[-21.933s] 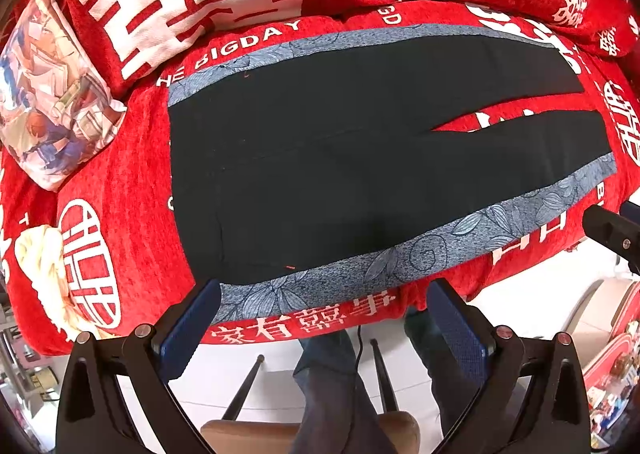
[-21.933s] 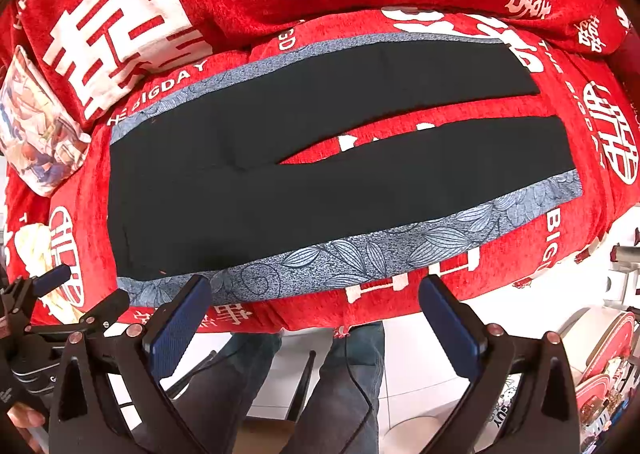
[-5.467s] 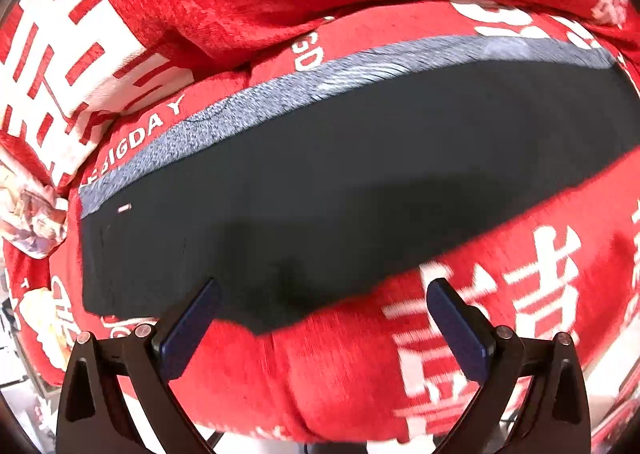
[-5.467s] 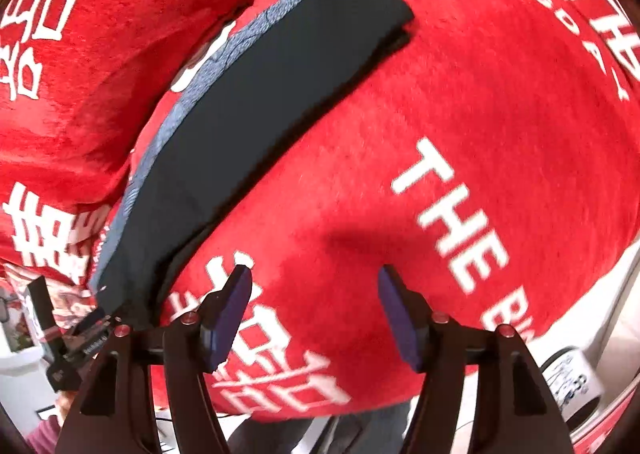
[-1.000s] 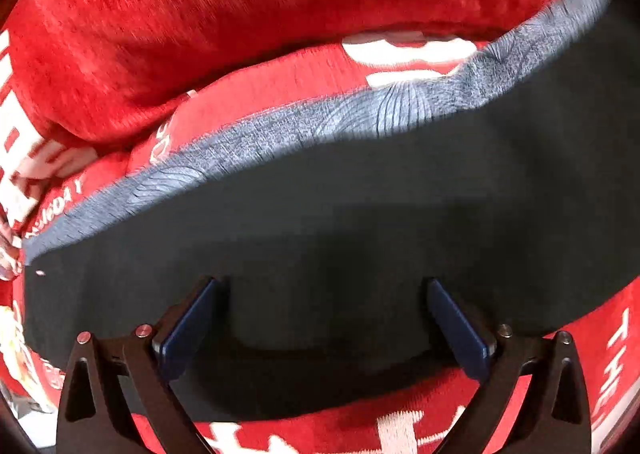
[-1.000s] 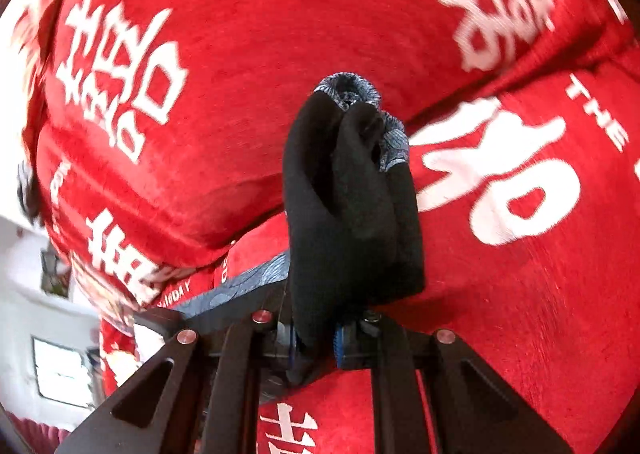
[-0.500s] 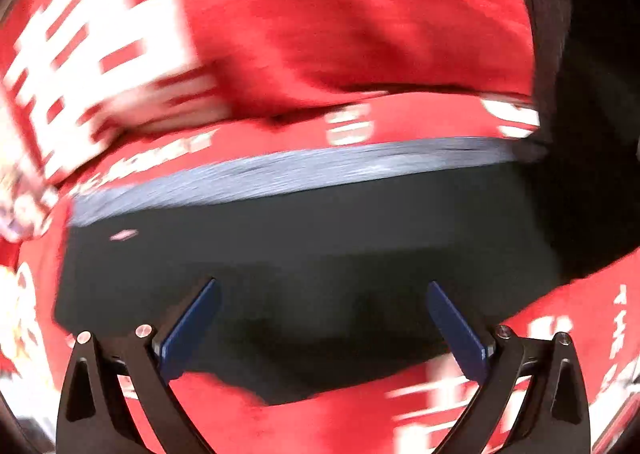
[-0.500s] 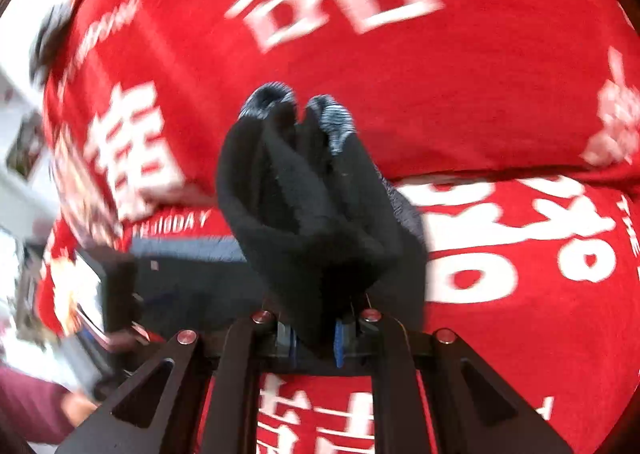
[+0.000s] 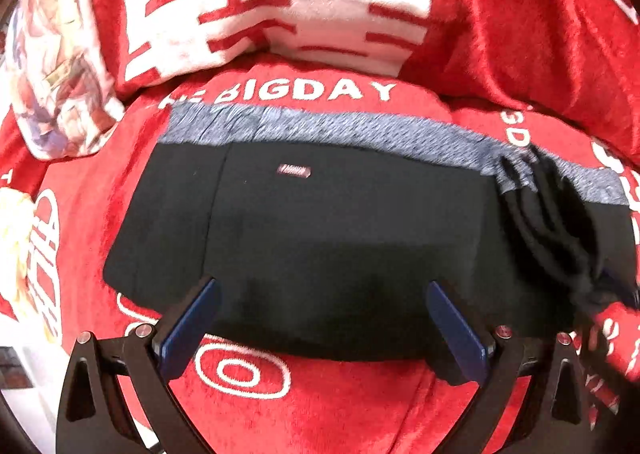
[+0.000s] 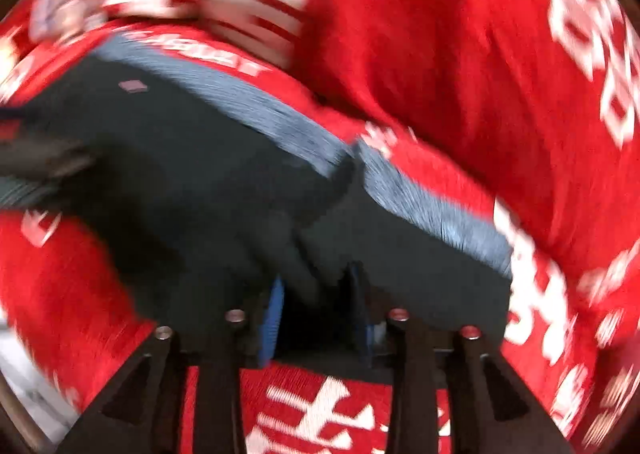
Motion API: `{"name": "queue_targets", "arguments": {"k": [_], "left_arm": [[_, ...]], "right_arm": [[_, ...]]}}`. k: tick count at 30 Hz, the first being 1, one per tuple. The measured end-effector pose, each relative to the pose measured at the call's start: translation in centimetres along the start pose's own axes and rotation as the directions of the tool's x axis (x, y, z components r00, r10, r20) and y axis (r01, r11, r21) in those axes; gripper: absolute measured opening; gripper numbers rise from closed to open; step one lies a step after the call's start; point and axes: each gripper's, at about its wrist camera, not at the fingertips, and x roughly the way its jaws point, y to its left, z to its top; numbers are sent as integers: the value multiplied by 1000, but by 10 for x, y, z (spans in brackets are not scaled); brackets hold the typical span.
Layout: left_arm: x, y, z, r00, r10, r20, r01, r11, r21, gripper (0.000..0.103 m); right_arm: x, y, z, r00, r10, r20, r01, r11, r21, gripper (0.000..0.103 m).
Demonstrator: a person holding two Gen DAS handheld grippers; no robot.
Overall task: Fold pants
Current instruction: 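Lift the trouser end with the right gripper and fold it toward the left gripper, then lay the folded end down and open the right gripper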
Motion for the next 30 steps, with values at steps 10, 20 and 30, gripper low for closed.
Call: {"name": "queue_targets", "arguments": {"k": [10,20,30], "left_arm": [[-14,-85,25,957,-287,-51,291,939,182,103],[33,-138,33,899,-386,-209,417,900,129,60],[15,-138,13,913,-360,-192,393,903,173,45]], "right_arm": [[29,-168,-100,796,542,268,-482,302,822,47],[70,-195,-155,726,544,420,-506,8,863,47],[54,-203,-139,750,543,378,-498,87,863,5]]}}
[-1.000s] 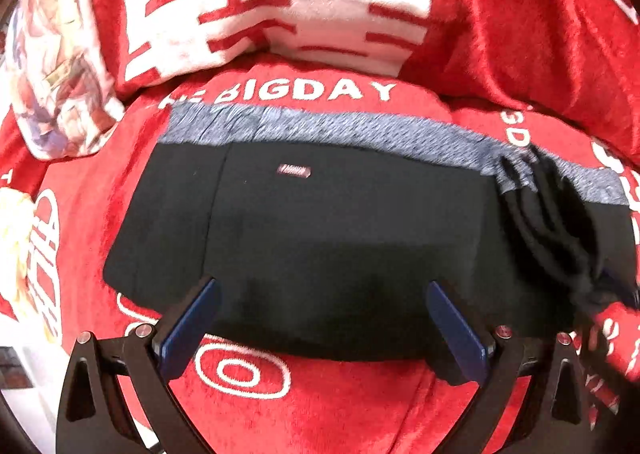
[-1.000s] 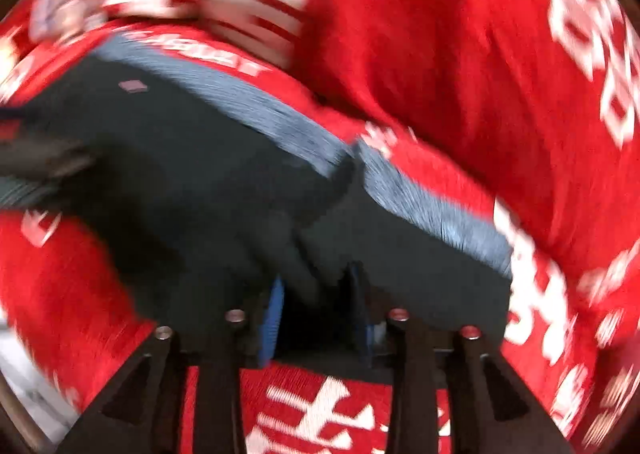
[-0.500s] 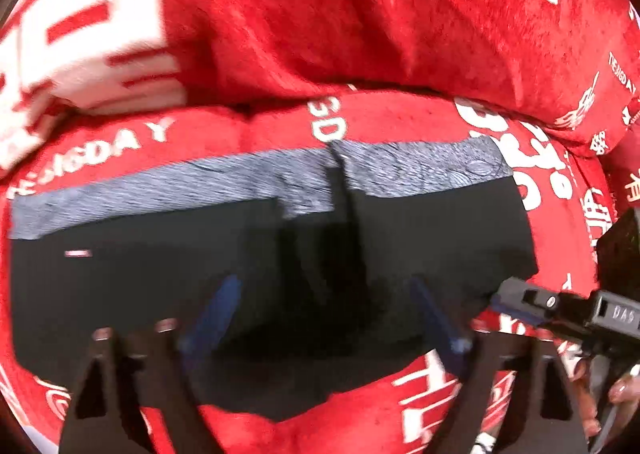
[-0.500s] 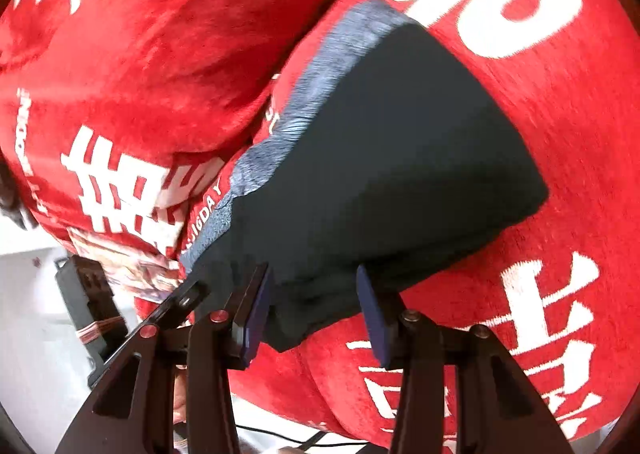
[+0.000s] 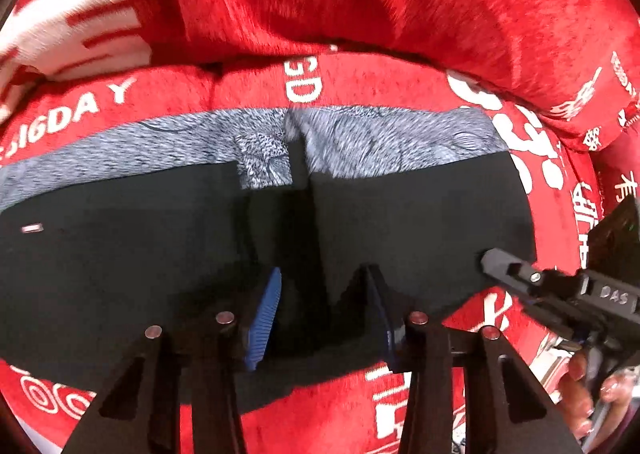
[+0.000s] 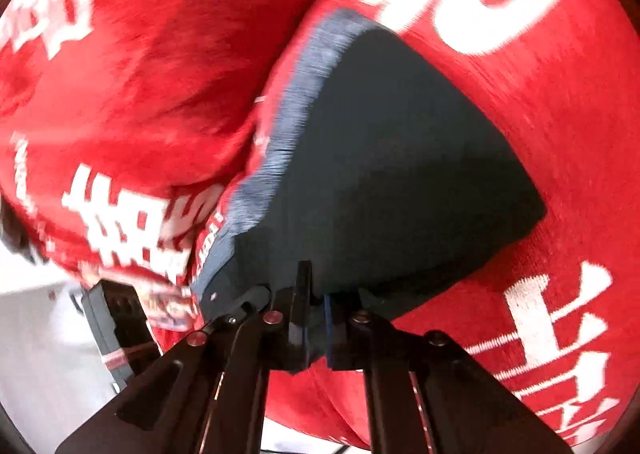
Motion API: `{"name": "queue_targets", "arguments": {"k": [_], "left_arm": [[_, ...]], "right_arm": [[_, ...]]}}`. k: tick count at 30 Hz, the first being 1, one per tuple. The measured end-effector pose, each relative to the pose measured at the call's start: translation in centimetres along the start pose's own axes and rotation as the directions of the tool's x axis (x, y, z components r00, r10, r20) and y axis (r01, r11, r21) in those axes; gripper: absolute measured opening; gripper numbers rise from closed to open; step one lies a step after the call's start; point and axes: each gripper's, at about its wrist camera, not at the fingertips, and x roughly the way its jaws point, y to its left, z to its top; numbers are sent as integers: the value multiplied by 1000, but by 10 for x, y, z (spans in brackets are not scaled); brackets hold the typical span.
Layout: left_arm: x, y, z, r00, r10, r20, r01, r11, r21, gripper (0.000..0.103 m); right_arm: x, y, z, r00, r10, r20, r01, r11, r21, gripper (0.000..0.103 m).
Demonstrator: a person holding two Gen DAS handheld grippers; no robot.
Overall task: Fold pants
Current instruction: 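Lay the folded end down and open the right gripper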
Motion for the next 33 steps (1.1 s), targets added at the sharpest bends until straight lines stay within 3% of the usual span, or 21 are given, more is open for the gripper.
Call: {"name": "queue_targets", "arguments": {"k": [5,8,10,11,13,16,19,22,27,30,31,33], "left_arm": [[12,4,-20,996,85,-10,-85,996,22,45],[20,14,-22,996,91,-10,-91,995,-40,50],[14,14,-21,991,135,19,-134,989,-55,73],[10,15,-22,988,150,33,-148,987,-57,76],[-1,17,-24,986,158,44,-156,986,-52,76],[-20,18,-22,978,195,74,-192,981,-40,76],[-35,11,-10,973,193,126,-191,981,-29,76],[-31,-3,13,972,185,147,-188,982,2,76],[5,-26,35,967,211,140,-218,975,38,76],[39,-20,28,961,272,52,-274,961,30,76],[47,-14,23,965,260,24,-260,965,11,77],[42,-6,14,973,227,46,-225,974,-29,77]], "right_arm": [[15,10,-13,996,-76,-50,73,995,-68,5],[37,-4,-12,990,-131,-56,129,990,-53,5],[35,-1,-10,991,-120,-56,117,992,-53,9],[32,3,-10,990,-125,-59,120,990,-72,11],[25,12,-12,986,-140,-94,128,984,-123,18],[0,29,-14,985,-142,-102,118,970,-213,19],[-25,50,-1,989,-147,2,141,943,-302,18],[-37,54,31,975,-198,101,220,926,-308,18],[-11,48,72,969,-221,109,244,926,-289,18],[24,36,74,963,-268,28,266,926,-269,17],[34,28,71,960,-280,-4,270,931,-247,15],[35,23,63,970,-242,6,237,945,-225,15]]}}
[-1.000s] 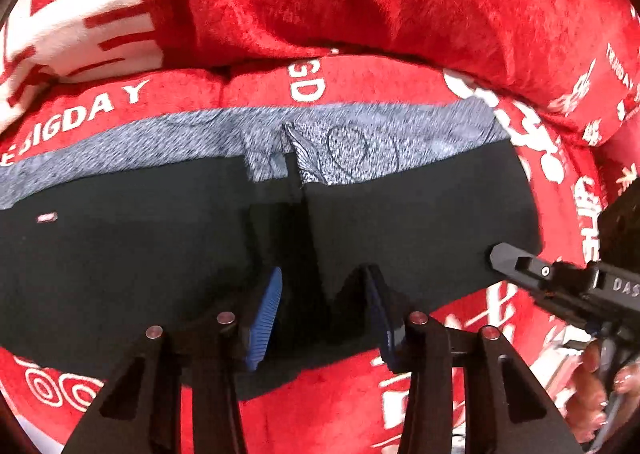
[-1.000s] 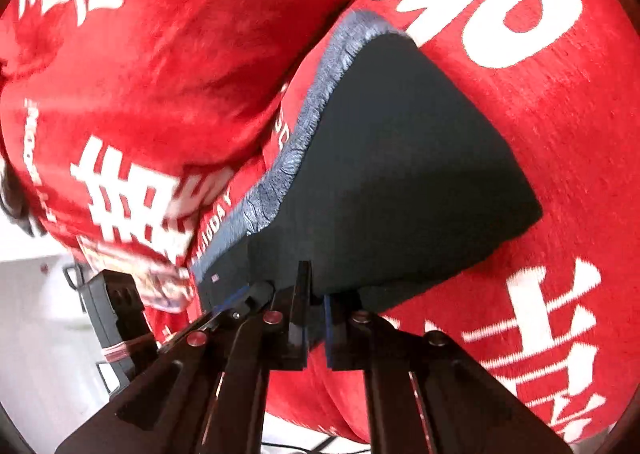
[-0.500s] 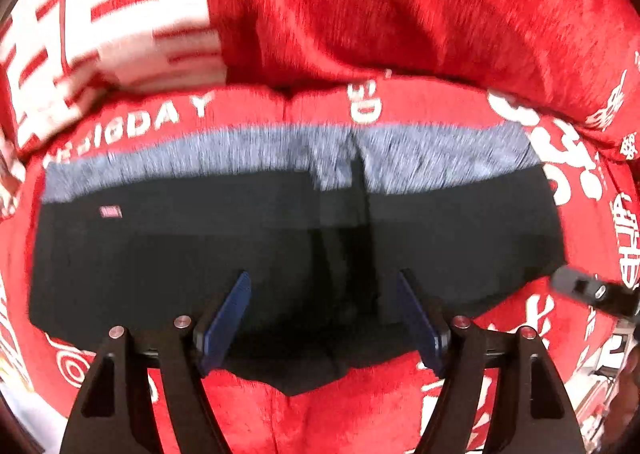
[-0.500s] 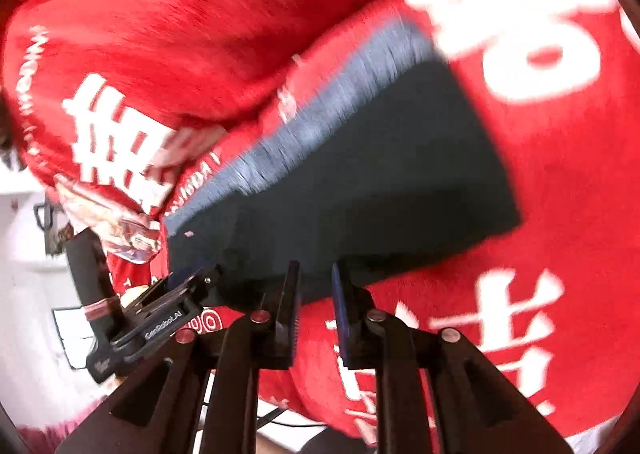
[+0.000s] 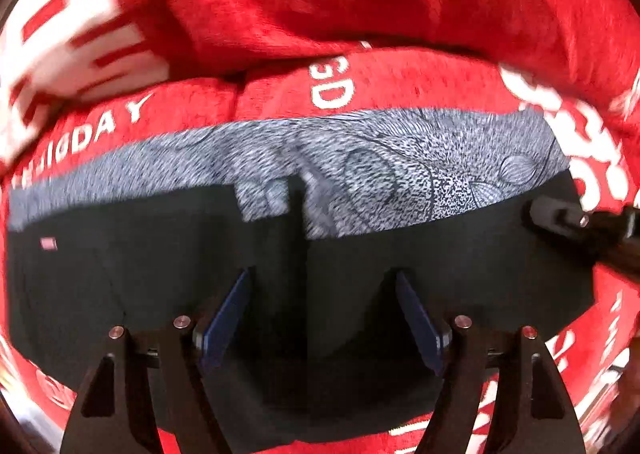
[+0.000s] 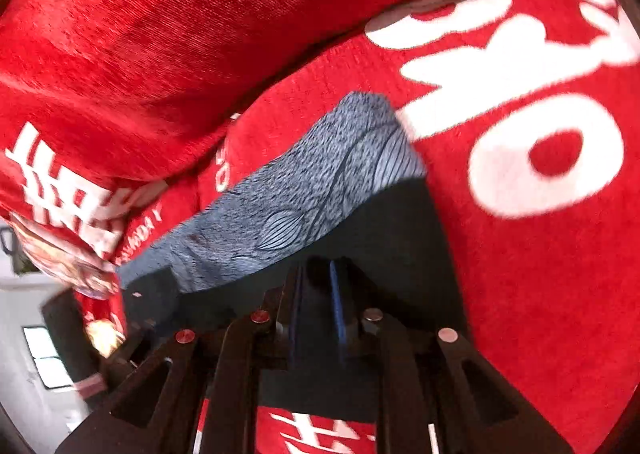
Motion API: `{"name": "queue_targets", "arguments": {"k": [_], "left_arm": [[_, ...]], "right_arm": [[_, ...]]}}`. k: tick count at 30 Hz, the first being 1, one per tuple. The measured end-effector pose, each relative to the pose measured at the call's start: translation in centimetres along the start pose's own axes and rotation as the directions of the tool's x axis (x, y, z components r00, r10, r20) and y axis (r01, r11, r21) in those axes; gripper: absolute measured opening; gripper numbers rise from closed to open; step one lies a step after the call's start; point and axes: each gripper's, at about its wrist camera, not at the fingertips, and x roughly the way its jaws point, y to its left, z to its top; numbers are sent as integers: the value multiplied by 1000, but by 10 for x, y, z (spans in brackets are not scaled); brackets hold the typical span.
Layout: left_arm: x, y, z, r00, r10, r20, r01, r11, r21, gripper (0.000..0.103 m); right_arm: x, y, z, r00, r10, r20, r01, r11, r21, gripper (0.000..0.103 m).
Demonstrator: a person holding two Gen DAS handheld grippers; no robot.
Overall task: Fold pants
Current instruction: 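Lay the folded end down and open the right gripper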
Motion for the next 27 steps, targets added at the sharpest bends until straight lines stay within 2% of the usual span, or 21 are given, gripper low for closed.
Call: {"name": "queue_targets", "arguments": {"k": [5,9,11,16,19,22,27], "left_arm": [[-12,11,-11,1000,26,-11,-26,1000,9,77],[-25,20,-22,999,48,-13,-48,999,-5,77],[-29,23,-28,998,57,-15,-57,998,-8,77],[-42,26,-43,996,81,-21,-82,996,-22,77],[-48,31,-54,996,83,-30,-84,996,-42,77],[-52,36,-65,995,95,-43,-97,993,-68,96],[-60,50,-88,994,99,-51,-104,988,-114,96]], "right_arm": [[-2,12,-19,999,-10,-47,7,998,-61,15],[-10,22,-31,998,-42,-51,37,994,-106,16],[-14,24,-35,997,-49,-56,42,993,-108,20],[-26,31,-47,994,-84,-64,75,988,-135,40],[-33,38,-56,991,-115,-70,101,980,-171,47],[-35,45,-67,985,-147,-85,128,971,-203,50],[-35,54,-86,976,-181,-124,149,962,-228,56]]}}
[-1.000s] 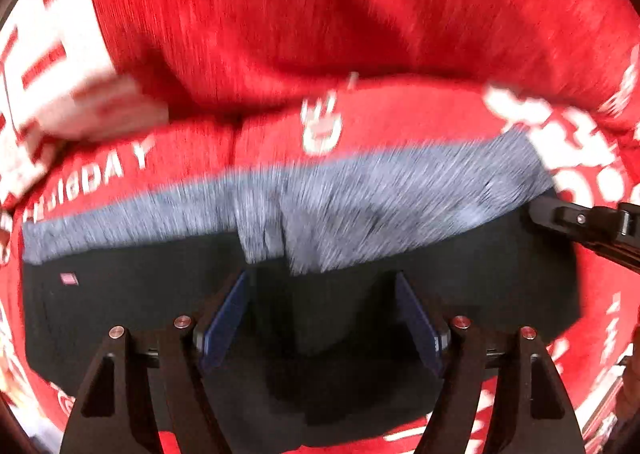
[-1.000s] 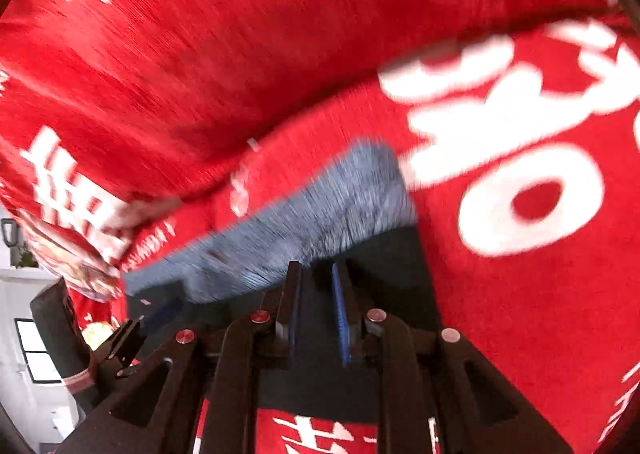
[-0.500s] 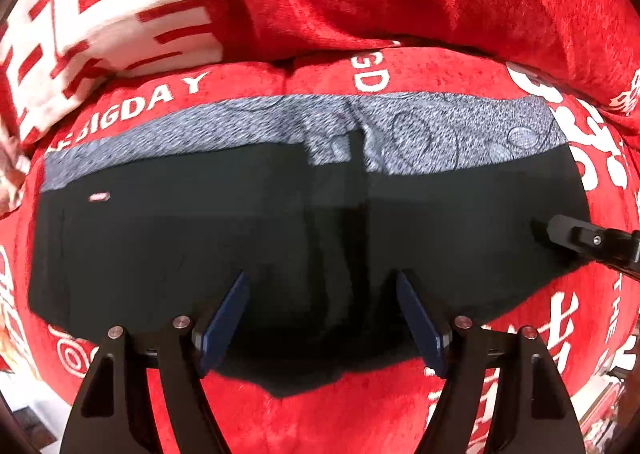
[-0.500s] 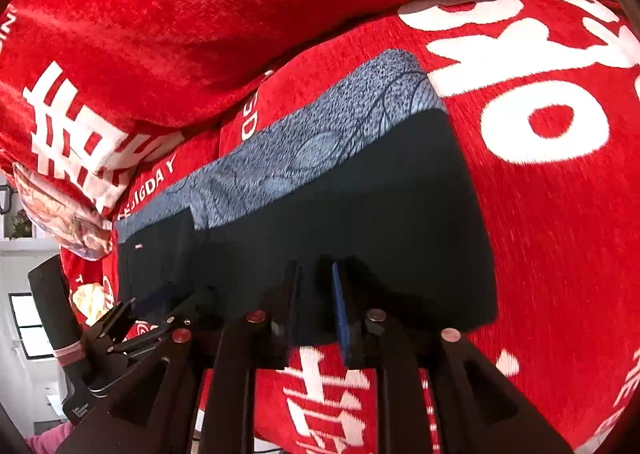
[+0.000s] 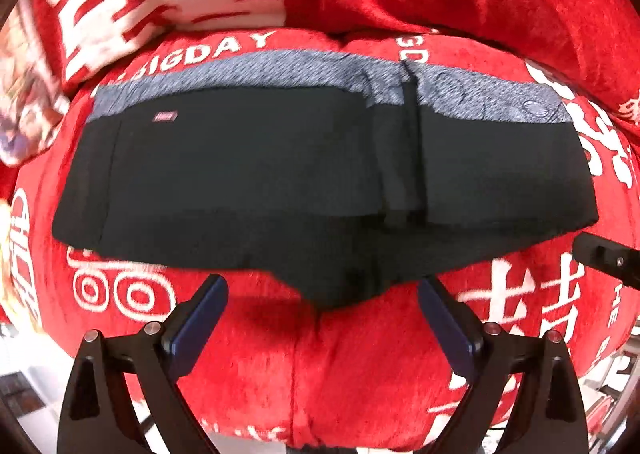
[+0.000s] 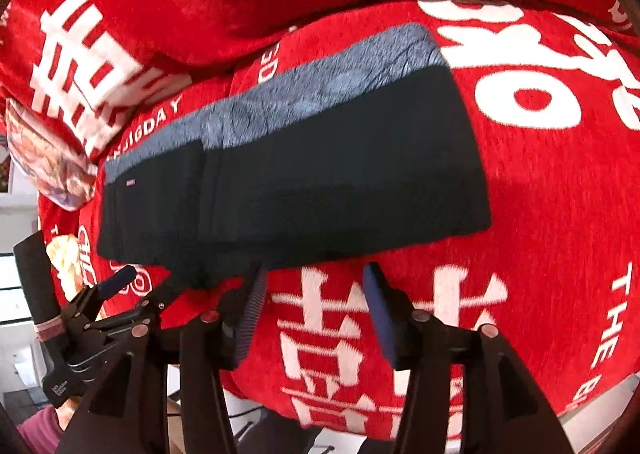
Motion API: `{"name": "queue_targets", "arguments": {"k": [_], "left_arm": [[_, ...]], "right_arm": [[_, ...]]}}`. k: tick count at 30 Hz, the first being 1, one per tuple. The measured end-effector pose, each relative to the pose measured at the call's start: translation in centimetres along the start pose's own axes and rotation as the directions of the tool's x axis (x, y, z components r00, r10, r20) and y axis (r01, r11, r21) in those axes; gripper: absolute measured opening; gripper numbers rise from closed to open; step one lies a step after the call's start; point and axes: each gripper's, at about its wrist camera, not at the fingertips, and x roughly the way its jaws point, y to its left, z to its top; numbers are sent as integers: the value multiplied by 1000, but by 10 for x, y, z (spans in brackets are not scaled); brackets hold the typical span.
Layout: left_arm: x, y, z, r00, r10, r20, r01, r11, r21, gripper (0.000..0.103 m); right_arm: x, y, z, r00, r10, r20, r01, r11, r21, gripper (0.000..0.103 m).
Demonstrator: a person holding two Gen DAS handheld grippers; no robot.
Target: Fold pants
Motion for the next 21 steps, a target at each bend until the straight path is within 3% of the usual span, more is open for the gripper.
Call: {"name": "queue_targets", "arguments": {"k": [5,7,9,11,12,17,21], "left_arm": [[-1,20,-23,1000,-6,-22,5,999,-43,96],[-1,29,-31,999,-12,-30,10,998,-60,96],[-3,39,-38,999,-10,-32,8,997,-79,96],[-3,47,-42,999,-14,-34,10,995,-96,96],[-4,54,-44,999,-15,-34,11,994,-111,96],[-6,82,-52,999,-31,-33,25,984,-174,96],[-9,98,-58,999,-34,-26,28,979,-201,96]], "right_arm": [[2,20,-11,999,-31,-30,30,998,-53,70],[3,28,-14,998,-49,-34,46,996,-72,81],[4,37,-17,997,-70,-26,67,994,-86,83],[5,45,-20,995,-96,-16,94,990,-102,93],[6,51,-21,993,-116,-4,115,986,-117,103],[18,75,-23,981,-190,-29,181,963,-200,103],[27,94,-27,978,-196,-74,175,958,-225,103]]}}
